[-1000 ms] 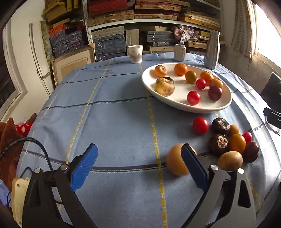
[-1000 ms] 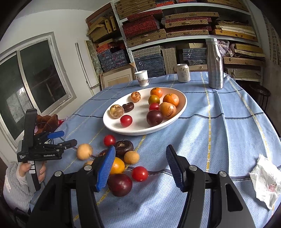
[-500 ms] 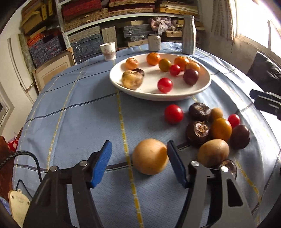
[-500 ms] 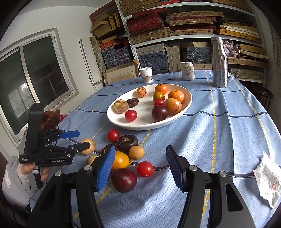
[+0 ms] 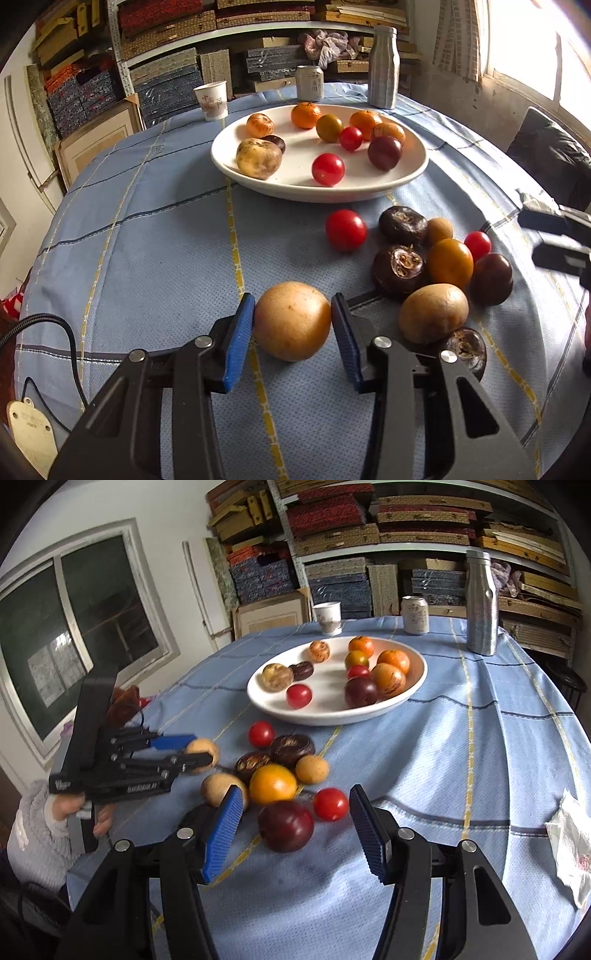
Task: Organize fruits
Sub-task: 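Hold the tan fruit in the left tool while the right tool grasps a dark red plum, then place the tan fruit on the plate with the left tool while the right tool places the plum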
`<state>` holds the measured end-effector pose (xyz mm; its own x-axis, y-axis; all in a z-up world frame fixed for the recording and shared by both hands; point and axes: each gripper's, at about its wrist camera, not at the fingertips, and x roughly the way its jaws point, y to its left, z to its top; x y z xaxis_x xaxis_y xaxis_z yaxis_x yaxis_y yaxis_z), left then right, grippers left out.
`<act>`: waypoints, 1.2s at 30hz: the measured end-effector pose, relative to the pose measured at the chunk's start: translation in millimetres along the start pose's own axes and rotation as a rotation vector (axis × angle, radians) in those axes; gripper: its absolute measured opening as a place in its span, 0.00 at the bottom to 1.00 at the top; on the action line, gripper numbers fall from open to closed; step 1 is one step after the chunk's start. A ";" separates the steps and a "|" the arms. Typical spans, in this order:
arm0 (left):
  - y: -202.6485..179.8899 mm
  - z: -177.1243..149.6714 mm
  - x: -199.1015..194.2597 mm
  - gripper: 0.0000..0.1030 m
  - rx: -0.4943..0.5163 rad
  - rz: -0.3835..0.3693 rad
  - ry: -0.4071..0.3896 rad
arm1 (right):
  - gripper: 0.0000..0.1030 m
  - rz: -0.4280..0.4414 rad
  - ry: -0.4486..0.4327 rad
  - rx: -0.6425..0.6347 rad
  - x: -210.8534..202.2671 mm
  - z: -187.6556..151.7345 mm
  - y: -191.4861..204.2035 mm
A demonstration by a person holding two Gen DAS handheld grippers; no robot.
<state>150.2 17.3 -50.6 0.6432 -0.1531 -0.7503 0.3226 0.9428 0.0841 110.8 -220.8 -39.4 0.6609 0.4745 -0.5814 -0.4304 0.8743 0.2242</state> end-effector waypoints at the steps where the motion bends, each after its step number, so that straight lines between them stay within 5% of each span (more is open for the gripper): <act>1: 3.4 0.0 -2.2 0.41 -0.016 -0.002 -0.009 | 0.59 -0.001 0.012 -0.011 -0.1 -1.7 2.6; 18: 3.3 -0.4 -1.9 0.41 -0.013 -0.017 -0.012 | 0.43 -0.071 0.201 -0.079 41.6 -1.4 18.4; 27: 5.8 13.7 -8.3 0.41 -0.024 0.002 -0.043 | 0.37 -0.030 0.165 -0.044 31.8 5.6 11.4; 36: -1.5 92.3 -6.2 0.41 -0.023 0.006 -0.122 | 0.37 -0.082 0.037 -0.057 26.0 75.5 -0.6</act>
<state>209.9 -10.5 14.5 0.7255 -0.1809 -0.6640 0.3031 0.9502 0.0723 174.7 -201.3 4.3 0.6727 0.3970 -0.6244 -0.4112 0.9021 0.1306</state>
